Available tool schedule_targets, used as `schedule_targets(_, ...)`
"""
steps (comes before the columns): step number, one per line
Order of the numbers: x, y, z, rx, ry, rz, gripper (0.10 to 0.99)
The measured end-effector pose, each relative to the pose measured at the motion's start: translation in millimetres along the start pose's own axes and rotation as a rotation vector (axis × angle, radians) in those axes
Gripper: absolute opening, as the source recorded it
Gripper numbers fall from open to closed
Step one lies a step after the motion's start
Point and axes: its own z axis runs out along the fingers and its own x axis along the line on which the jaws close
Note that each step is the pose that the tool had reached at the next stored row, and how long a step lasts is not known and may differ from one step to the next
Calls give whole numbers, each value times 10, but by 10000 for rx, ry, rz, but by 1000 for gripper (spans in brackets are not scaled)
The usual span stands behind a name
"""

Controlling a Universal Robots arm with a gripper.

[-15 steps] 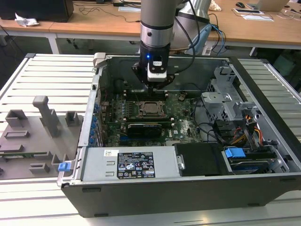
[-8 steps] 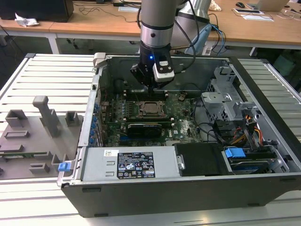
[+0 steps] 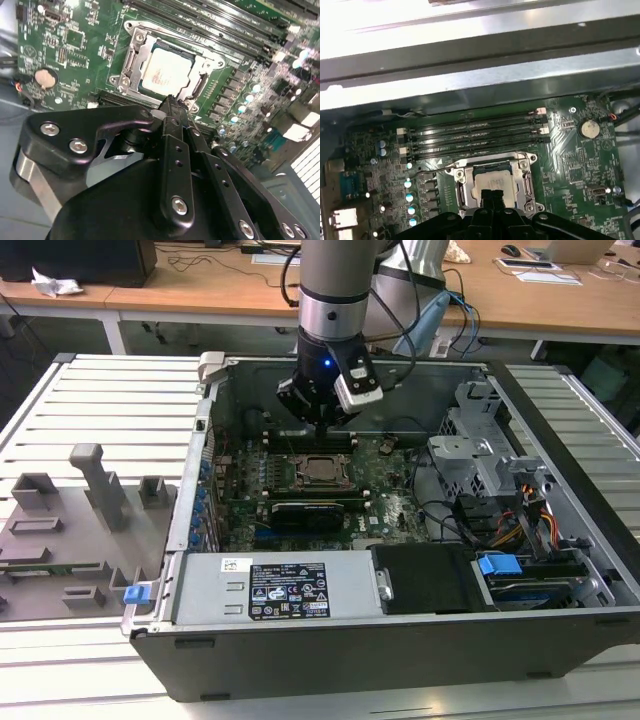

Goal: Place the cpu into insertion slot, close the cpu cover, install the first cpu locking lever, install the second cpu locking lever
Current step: 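Install the first cpu locking lever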

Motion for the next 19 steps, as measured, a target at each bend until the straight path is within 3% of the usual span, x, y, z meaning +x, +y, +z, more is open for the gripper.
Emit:
schedule_targets(12, 0, 0, 0, -21, 83, -2387, 106)
schedule_targets(15, 12, -2, 1, -31, 80, -2633, 106)
schedule_targets(19, 114, -15, 1, -43, 39, -2632, 106)
